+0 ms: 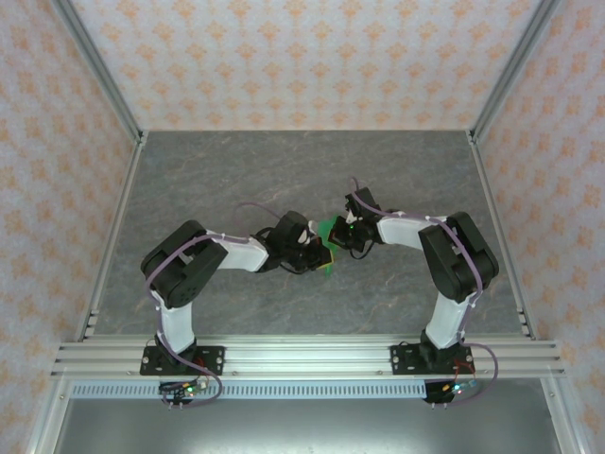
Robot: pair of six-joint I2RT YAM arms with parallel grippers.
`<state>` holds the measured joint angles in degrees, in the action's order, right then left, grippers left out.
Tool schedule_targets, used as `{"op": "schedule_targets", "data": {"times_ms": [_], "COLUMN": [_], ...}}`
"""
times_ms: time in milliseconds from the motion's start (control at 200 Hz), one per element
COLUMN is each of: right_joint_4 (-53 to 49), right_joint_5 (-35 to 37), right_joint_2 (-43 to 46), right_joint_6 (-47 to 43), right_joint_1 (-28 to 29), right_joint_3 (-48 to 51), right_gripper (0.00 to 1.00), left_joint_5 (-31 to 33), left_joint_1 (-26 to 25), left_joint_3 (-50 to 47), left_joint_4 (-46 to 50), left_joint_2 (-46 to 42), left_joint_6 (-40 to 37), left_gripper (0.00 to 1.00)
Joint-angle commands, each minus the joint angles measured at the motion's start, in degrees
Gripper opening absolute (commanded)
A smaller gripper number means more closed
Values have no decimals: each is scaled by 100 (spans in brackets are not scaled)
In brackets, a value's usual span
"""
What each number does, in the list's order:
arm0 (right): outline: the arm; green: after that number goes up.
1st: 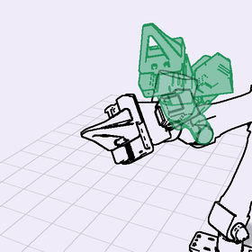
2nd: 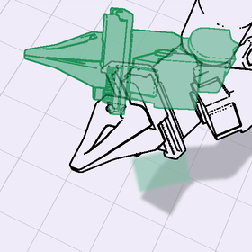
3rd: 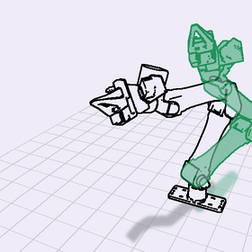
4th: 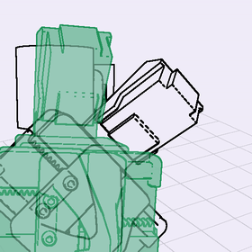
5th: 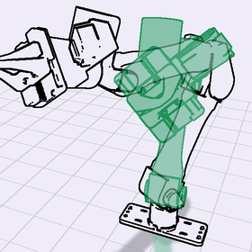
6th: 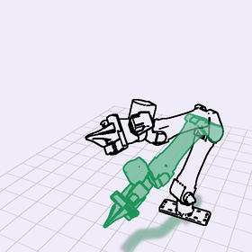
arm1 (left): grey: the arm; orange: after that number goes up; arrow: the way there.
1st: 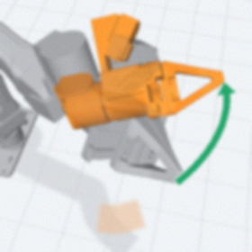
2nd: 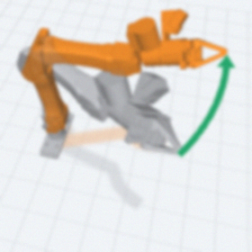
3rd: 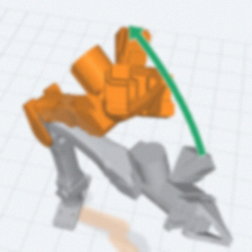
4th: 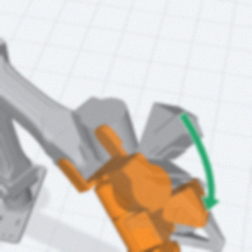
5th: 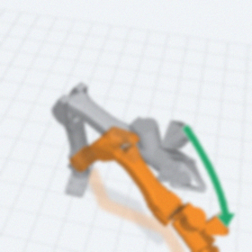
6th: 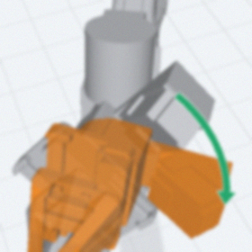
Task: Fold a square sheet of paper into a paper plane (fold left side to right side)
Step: Fold the wing for the fifth time at the center of the table.
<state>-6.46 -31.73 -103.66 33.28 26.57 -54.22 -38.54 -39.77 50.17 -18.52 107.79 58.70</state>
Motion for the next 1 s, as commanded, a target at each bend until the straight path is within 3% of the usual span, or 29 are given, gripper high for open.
{"op": "schedule_targets", "data": {"times_ms": [0,610,996], "right_joint_4": [-627,-475,-631], "right_joint_5": [430,304,520], "right_joint_2": [-280,-181,1425], "right_joint_6": [-119,-118,-379], "right_joint_1": [6,2,-6], "right_joint_3": [227,163,182], "right_gripper": [0,0,0], "left_joint_5": [102,181,556], "left_joint_1": [-34,-110,-193], "left_joint_3": [-28,39,-32], "left_joint_4": [-63,443,1036], "left_joint_2": [97,385,567], "left_joint_6": [109,178,327], "left_gripper": [1,0,0]}}
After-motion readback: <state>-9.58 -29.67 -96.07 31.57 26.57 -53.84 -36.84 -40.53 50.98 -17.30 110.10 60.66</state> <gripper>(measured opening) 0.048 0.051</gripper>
